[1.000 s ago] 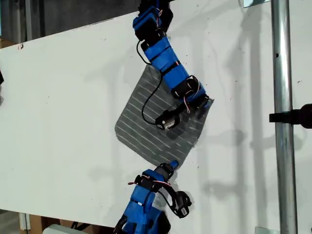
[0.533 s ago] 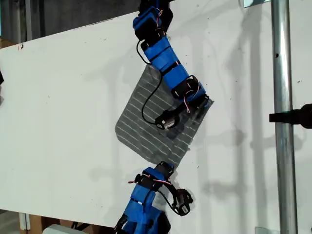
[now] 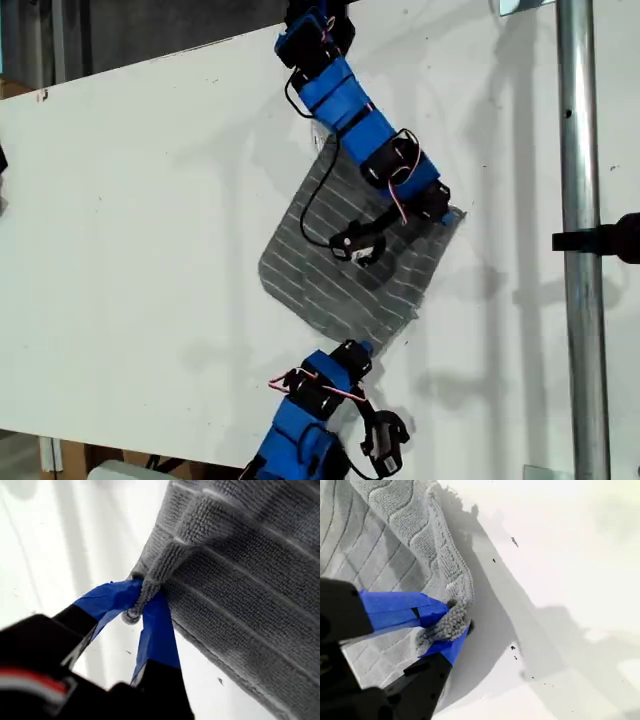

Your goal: Grasp corners of a towel and fold twice.

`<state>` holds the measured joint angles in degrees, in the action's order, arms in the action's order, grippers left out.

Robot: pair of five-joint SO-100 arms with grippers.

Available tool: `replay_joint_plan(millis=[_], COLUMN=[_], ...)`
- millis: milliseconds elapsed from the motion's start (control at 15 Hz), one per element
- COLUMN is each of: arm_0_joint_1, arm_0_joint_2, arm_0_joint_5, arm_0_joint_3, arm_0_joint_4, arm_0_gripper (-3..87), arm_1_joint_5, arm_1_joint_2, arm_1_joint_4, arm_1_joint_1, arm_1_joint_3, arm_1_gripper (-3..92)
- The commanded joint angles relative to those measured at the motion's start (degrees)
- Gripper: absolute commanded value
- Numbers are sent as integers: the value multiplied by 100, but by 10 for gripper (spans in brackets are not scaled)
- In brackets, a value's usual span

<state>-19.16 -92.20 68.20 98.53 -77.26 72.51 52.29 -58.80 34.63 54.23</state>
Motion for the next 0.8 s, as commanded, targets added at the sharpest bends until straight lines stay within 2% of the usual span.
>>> replay_joint_plan(millis=[0, 133, 267, 533, 733], arm_0_joint_1=[9, 255, 747, 2153, 3199], arm_0_joint_2=[-448, -668, -809, -765, -545], arm_0_joint_5=[53, -132, -527, -1714, -2663], arm_0_joint_3=[-264, -158, -26, 44, -141], arm_0_joint_4=[-44, 44, 185, 290, 510], arm_0_gripper=[-29, -29, -29, -29, -29], arm_1_joint_5=[-88, -79, 105, 914, 1160], arm_1_joint_2=[677, 1055, 1257, 1468, 2373], arm_1_joint_4=[158, -114, -1283, -4263, -4641], arm_1_joint_1=[62, -26, -290, -905, -1301], arm_1_joint_3=[-299, 9, 62, 352, 1705], arm_1_gripper=[-2, -2, -2, -2, -2])
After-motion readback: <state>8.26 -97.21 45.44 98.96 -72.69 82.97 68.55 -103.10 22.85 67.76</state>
